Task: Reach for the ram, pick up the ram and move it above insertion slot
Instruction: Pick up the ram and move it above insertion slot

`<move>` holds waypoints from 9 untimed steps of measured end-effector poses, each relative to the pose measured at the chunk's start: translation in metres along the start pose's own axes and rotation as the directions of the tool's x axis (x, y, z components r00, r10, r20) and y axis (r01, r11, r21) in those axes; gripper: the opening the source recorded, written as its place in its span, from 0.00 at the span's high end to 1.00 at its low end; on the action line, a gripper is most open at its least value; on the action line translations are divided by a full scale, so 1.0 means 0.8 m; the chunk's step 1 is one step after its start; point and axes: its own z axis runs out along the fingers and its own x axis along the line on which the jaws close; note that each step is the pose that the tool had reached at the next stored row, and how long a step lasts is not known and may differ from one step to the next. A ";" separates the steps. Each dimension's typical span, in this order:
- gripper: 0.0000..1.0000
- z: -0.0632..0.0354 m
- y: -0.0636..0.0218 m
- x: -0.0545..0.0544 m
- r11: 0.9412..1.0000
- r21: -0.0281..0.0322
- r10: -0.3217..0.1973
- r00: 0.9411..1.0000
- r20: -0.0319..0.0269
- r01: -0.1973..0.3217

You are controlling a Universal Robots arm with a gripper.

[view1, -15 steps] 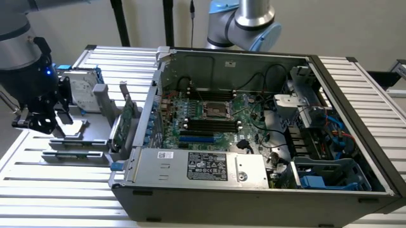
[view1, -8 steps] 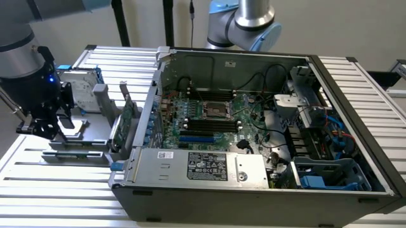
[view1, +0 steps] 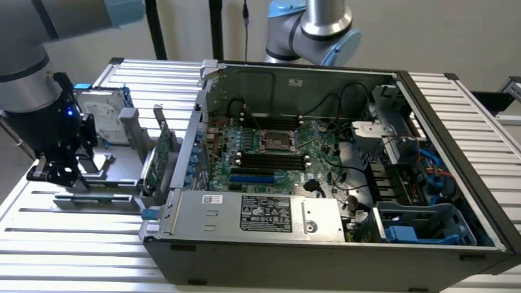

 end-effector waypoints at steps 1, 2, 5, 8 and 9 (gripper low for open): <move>0.58 0.002 0.000 0.001 1.000 0.000 0.000 1.000 0.000 0.000; 0.58 0.005 0.000 0.001 1.000 0.000 -0.001 1.000 0.000 0.001; 0.58 0.012 0.000 0.003 1.000 0.000 -0.002 1.000 0.000 0.002; 0.58 0.018 -0.001 0.005 1.000 0.000 -0.004 1.000 0.000 0.004; 0.58 0.021 -0.001 0.005 1.000 0.000 -0.004 1.000 0.000 0.004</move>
